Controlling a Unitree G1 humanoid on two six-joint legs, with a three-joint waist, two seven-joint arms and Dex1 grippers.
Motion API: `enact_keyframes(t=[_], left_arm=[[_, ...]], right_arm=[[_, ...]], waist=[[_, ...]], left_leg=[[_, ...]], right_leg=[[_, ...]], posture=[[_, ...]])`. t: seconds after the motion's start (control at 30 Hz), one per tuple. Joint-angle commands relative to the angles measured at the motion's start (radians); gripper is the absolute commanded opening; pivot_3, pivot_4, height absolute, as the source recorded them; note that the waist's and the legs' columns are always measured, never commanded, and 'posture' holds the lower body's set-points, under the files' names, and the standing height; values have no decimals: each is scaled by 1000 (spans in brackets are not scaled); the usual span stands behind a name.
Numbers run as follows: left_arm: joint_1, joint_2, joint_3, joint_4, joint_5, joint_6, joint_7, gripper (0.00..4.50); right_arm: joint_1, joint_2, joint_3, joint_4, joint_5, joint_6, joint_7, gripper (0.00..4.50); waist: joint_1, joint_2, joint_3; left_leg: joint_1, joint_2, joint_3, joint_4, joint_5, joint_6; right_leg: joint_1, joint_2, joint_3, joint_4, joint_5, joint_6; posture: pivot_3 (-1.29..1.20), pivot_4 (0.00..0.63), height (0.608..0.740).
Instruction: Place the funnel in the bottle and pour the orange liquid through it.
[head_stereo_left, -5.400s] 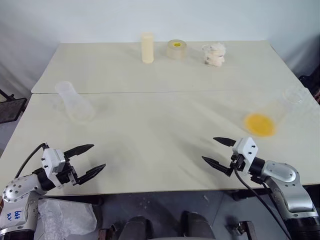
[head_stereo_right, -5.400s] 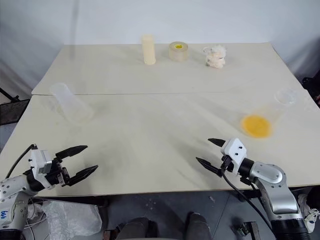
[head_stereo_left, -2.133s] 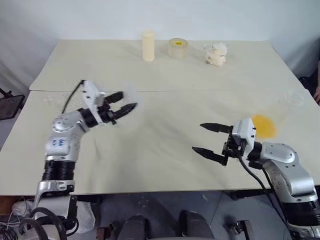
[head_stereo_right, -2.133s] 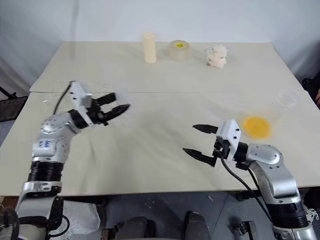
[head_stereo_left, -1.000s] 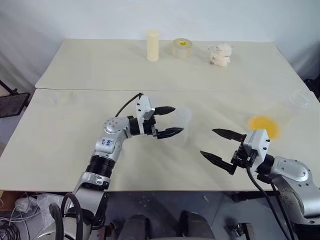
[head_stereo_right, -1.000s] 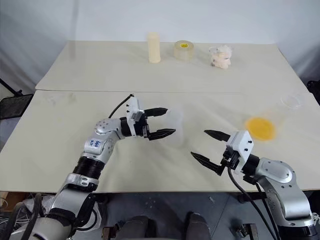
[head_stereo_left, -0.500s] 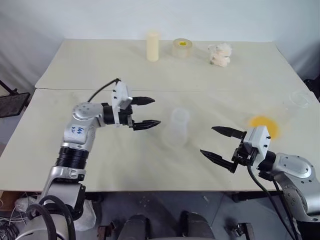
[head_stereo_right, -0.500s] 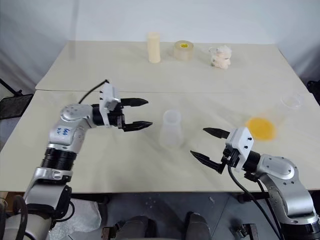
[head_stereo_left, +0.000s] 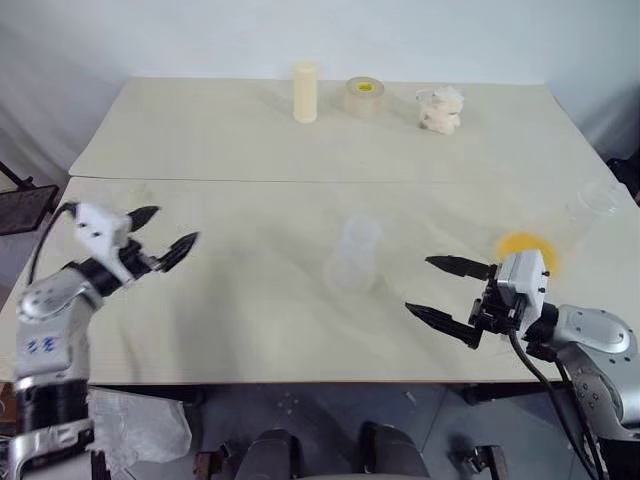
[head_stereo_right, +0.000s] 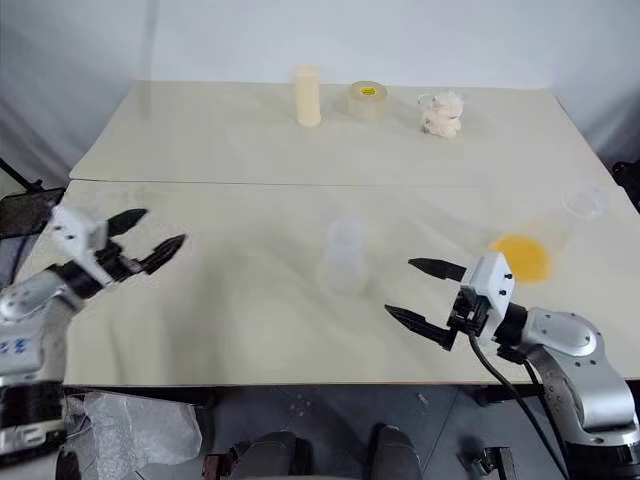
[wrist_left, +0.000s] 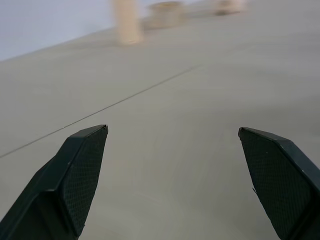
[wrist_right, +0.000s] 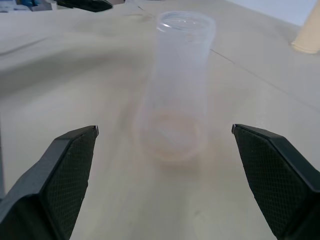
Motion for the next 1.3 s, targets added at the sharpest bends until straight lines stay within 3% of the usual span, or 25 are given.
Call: enact_keyframes(t=[0.03,0.2,0.37,0.5,1.03,1.3], left_arm=[[137,5,142,-127,-55,27,55,4445],[317,-40,246,-237,-99,55,111,4445],[317,-65,258,-175,-77,-6,170,4445],[203,-49,220,-39,-28,-82,226,4445],[-491,67,-18,952,192,-522,344,4445],[-628,76,-48,1140,208,-526,436,4445]], right_arm=[[-3,-16,-42,-11,45,-7,38,4500],[-9,-17,-49,-6,59,-17,70,4500],[-38,-11,-41,-31,76,-8,67,4500],[-68,-14,-43,-61,95,9,52,4500],[-123,6,-3,-160,117,68,-39,4500],[-90,-11,-28,-212,123,88,-87,4500]], waist=[[-1,0,0],[2,0,0],[3,0,0],[2,0,0],[-1,-4,-1],[-4,-5,-1]], left_leg=[[0,0,0,0,0,0],[1,1,0,0,0,0],[2,1,-1,0,0,0],[3,1,-1,0,0,-1],[1,-5,2,-1,0,0],[1,-5,4,-2,0,0]], right_leg=[[0,0,0,0,0,0],[1,0,1,0,0,0],[3,0,1,-1,0,0],[3,0,1,0,0,0],[0,0,-4,2,0,0],[-2,0,-6,2,0,0]], posture=[[0,150,740],[0,150,740],[0,150,740],[0,150,740],[0,150,740],[0,150,740]])
